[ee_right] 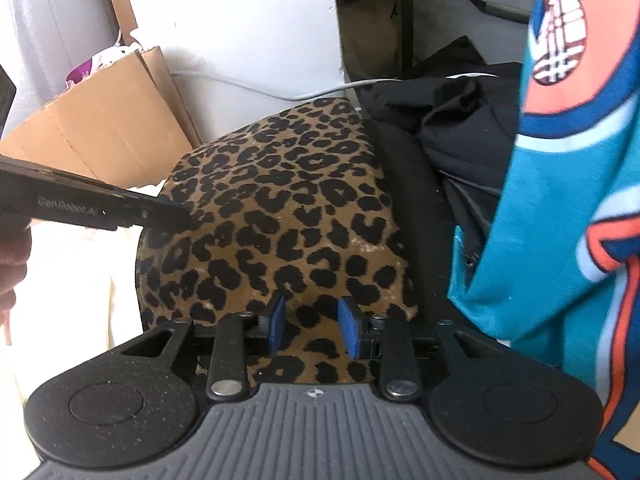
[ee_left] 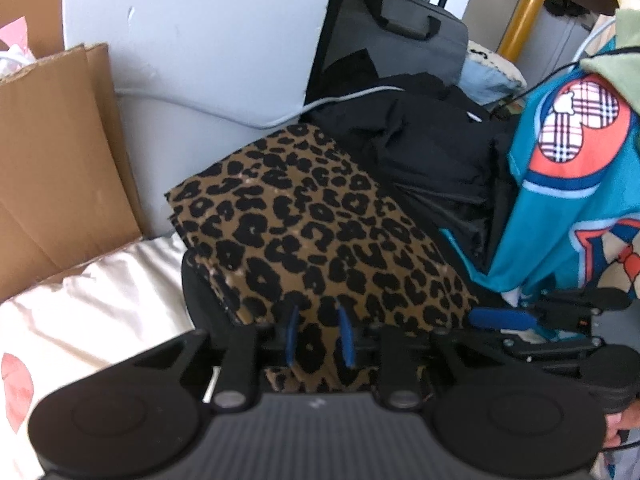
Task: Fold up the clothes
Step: 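Lower the skirt onto the pile and press it flat with both grippers, then open both grippers and release the folded leopard skirt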
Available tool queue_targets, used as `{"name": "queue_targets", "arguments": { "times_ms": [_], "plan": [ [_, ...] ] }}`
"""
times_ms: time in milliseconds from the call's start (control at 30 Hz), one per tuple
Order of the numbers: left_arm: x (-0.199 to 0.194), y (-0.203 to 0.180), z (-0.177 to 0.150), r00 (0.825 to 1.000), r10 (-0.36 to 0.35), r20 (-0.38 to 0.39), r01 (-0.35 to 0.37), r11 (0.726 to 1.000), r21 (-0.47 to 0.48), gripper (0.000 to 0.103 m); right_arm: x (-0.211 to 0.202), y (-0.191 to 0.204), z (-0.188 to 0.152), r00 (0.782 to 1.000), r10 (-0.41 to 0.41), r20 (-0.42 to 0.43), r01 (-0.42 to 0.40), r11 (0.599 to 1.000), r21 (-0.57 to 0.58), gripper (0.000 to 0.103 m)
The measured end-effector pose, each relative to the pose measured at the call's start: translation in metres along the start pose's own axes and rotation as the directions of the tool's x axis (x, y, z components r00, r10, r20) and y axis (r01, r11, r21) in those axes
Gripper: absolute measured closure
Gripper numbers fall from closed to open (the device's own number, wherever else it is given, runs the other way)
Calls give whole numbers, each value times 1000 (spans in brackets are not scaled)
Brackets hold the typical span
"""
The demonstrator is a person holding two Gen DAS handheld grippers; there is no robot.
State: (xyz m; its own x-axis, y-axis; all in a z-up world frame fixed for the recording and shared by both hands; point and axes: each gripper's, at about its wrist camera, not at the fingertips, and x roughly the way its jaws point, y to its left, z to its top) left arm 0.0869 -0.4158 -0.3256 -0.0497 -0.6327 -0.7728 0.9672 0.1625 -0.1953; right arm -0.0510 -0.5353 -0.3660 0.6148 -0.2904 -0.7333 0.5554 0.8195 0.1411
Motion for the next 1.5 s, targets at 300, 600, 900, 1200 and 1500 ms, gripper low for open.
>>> {"name": "queue_targets", "arguments": {
  "times_ms": [300,600,900,1200,1500],
  "plan": [
    [3,0,-18,1000,24,-6,-24,999,-35,77,20,4,-6,997,-6,-76,4,1000,-30,67],
    [-4,-3,-37,999,48,-22,-49,997,-63,68,20,4,-15,994,2,-108,-5,1000,-29,66],
    [-10,-6,-58,995,40,-94,-53,989,-141,67,7,6,-15,989,-4,-150,-2,999,-41,60],
    [-57,-13,-41,994,63,-91,-78,980,-182,51,-18,7,-3,984,1,-179,-5,1000,-26,60],
    [-121,-11,-27,983,140,-119,-165,957,-237,34,-65,12,30,979,40,-201,-36,999,24,55]
  ]
}}
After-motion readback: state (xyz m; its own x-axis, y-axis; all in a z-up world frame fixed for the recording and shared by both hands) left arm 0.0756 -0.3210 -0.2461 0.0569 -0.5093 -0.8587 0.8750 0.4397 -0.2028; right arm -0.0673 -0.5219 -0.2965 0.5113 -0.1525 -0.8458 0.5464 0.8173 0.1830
